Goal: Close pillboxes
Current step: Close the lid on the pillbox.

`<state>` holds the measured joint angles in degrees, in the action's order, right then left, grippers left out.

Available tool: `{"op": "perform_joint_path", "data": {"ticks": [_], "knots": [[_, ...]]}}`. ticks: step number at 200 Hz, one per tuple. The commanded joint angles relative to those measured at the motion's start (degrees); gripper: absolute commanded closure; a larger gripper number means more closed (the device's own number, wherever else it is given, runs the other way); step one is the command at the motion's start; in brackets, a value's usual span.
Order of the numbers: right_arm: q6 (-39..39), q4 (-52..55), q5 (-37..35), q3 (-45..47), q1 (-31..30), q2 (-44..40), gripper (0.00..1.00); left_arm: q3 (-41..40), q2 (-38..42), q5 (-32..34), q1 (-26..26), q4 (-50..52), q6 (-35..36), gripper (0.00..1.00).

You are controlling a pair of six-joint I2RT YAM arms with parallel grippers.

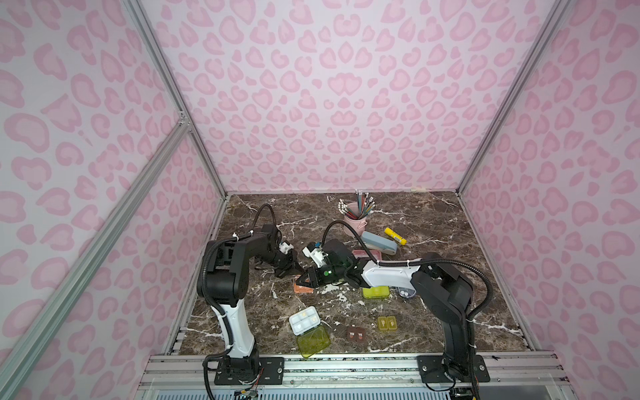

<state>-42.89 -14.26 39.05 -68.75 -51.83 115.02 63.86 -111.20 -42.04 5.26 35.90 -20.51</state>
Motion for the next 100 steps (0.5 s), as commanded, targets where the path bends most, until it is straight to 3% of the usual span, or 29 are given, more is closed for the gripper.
{"op": "perform_joint_path", "data": {"ticks": [1,100], "knots": [[-0.1,-2.4,-0.1,0.8,0.4,0.8,0.67,0.6,-0.2,-1.2,0.1,0.9,1.0,0.97],[-3.8,-9.6,1.5,4.0,2.2,4.1,0.67,0.6,-0.2,-1.4,0.5,0.9,0.9,0.97]]}}
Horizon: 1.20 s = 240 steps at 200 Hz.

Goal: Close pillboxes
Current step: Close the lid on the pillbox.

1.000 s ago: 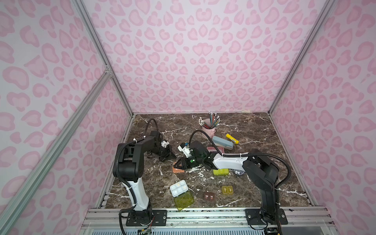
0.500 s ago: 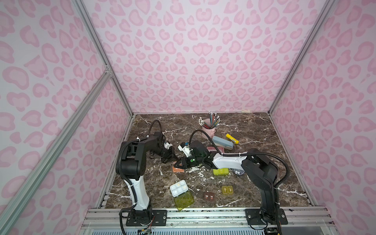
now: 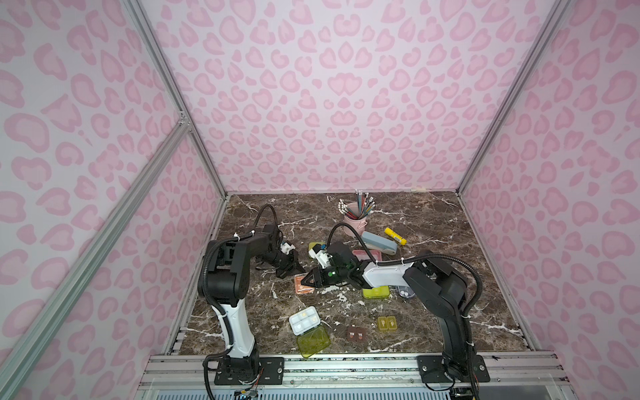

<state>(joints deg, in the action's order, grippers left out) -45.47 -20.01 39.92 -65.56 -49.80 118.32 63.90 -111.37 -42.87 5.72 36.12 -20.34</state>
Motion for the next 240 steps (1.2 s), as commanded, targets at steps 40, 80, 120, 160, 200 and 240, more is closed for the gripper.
{"op": "perform_joint_path", "data": {"ticks": [40,80,120,160,200,240], "knots": [[-1.1,-3.7,0.5,1.0,0.1,0.2,0.67,1.3,0.6,2.3,0.0,1.9,0.7,0.97],[0.3,-1.1,-0.6,1.3,0.1,-2.4,0.67,0.3,8.4,6.2,-2.4,-0.7,0.0,0.82],[5.3,6.7,-4.2,1.0,0.1,-7.2,0.59,-0.7,17.4,6.6,-4.4,1.4,-0.2,0.53],[7.8,10.3,-5.3,1.8,0.4,-8.7,0.50,-5.4,27.1,6.1,-4.3,3.5,-1.9,0.38],[7.6,9.9,-3.9,2.8,0.8,-8.0,0.47,-11.6,31.4,4.5,-4.3,4.2,-3.1,0.36],[5.1,5.6,-1.5,5.2,1.6,-6.7,0.45,-14.7,30.2,4.2,-4.4,2.3,-3.5,0.35]]}}
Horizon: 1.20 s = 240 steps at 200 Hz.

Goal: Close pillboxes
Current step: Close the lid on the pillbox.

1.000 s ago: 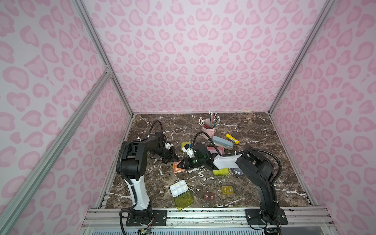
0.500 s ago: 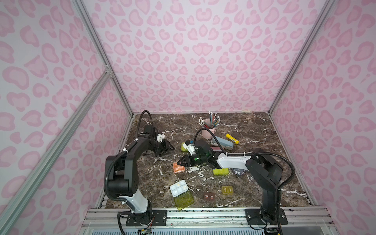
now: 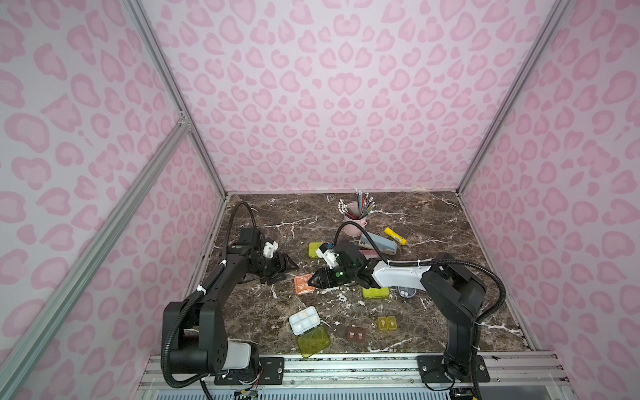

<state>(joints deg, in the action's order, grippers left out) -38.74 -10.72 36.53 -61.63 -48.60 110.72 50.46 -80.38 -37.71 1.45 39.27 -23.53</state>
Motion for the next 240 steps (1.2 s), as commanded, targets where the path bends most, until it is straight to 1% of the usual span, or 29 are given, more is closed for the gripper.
{"op": "perform_joint_path", "data": {"ticks": [1,30,54,132,158,201,240], "knots": [[-1.8,-3.8,2.0,1.3,0.4,0.9,0.45,-1.4,-0.9,-1.0,-0.1,-0.9,-0.3,0.35],[-2.7,-5.5,2.7,1.9,0.8,1.6,0.45,-3.5,-3.2,-3.3,-0.1,-4.8,-1.8,0.35],[-3.2,-6.0,3.3,1.7,0.9,2.4,0.45,-4.5,-4.5,-3.5,-0.1,-6.1,-1.8,0.35],[-4.2,-6.2,3.9,-0.2,0.9,5.3,0.44,-3.8,-6.2,-2.7,-0.2,-5.1,-0.5,0.39],[-4.3,-6.3,4.0,-0.4,0.9,5.9,0.44,-4.1,-6.5,-2.4,-0.2,-5.2,-0.7,0.41],[-4.5,-6.6,4.2,-0.8,0.7,6.9,0.44,-5.1,-7.2,-2.4,0.1,-6.3,-1.6,0.49],[-4.4,-6.7,4.2,-0.9,0.6,7.2,0.44,-5.8,-7.8,-2.0,0.5,-7.4,-2.6,0.50]]}}
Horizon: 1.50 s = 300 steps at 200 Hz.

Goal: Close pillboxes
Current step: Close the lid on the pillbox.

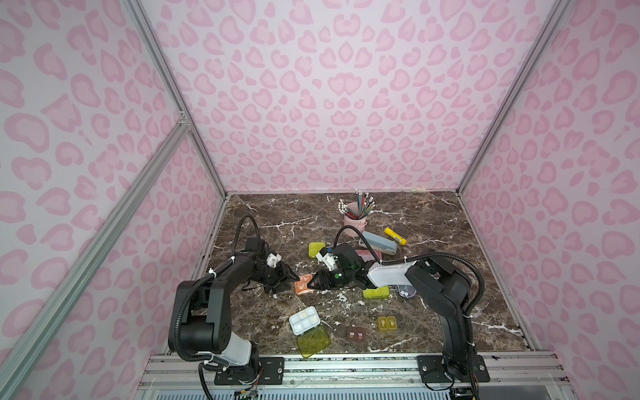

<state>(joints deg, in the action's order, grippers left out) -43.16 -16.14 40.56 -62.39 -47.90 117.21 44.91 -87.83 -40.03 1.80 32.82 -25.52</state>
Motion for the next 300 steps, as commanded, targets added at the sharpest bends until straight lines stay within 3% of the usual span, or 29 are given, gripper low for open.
{"op": "perform_joint_path", "data": {"ticks": [1,96,300], "knots": [[0.0,-1.3,0.2,-0.1,0.0,0.7,0.44,-0.3,-0.3,0.4,0.2,-1.0,-0.6,0.50],[-0.3,-2.6,0.5,-0.1,-0.1,1.7,0.44,0.8,-2.4,2.8,0.5,-0.7,-0.5,0.50],[-7.5,-12.5,4.6,-2.1,-1.1,6.2,0.46,0.3,-6.1,0.7,2.3,-5.6,-3.2,0.71]]}}
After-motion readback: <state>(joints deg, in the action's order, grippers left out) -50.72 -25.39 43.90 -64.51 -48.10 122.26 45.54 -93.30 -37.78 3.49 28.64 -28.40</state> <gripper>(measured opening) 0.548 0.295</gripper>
